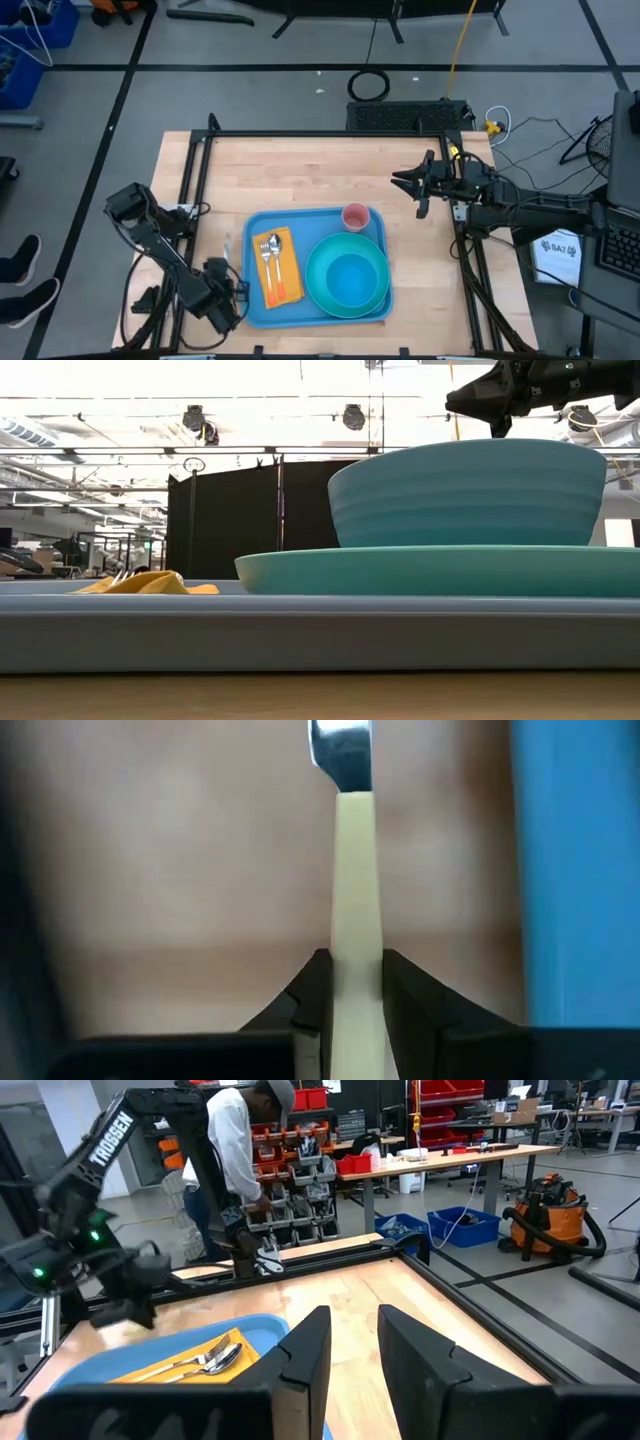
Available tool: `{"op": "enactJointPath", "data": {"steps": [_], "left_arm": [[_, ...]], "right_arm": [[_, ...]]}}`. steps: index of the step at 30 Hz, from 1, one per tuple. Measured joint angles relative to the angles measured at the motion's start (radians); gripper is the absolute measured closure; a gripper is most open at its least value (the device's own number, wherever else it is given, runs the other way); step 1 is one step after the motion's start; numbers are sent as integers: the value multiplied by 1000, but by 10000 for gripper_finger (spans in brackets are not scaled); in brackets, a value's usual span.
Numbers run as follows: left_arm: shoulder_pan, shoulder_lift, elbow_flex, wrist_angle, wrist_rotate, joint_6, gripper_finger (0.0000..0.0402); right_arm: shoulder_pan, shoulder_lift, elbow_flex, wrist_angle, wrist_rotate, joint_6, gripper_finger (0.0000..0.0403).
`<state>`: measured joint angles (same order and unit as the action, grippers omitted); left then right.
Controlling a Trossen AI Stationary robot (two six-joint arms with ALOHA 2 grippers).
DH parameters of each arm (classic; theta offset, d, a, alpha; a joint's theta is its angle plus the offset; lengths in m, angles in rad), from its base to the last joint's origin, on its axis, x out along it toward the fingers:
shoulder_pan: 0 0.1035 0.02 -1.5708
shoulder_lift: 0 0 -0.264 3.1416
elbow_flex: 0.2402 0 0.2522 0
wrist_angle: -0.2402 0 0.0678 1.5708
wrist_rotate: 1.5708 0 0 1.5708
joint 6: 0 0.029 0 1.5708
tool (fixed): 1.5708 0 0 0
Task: Set up tray
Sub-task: Put the knife on the yellow napkin
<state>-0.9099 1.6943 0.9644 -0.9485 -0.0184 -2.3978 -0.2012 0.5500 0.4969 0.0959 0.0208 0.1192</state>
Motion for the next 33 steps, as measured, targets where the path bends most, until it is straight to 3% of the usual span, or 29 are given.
{"op": "enactJointPath", "data": {"steps": [5,8,14,16,24,28,33], "left_arm": [[-2,-39,141,-170,-23,11,339],[-7,-43,218,-241,-107,20,339],[23,-42,243,-125,-478,94,339],[52,-40,226,-44,-553,141,339],[213,-41,101,352,-575,426,339],[273,-41,83,425,-557,433,339],[341,-41,83,495,-458,447,339]], "right_arm": [[0,0,0,5,0,10,325],[0,0,0,5,0,12,325],[0,1,0,11,1,18,325],[0,1,0,21,1,19,325],[0,2,0,42,0,26,325],[0,2,0,42,0,26,325],[0,2,0,42,0,26,325]]}}
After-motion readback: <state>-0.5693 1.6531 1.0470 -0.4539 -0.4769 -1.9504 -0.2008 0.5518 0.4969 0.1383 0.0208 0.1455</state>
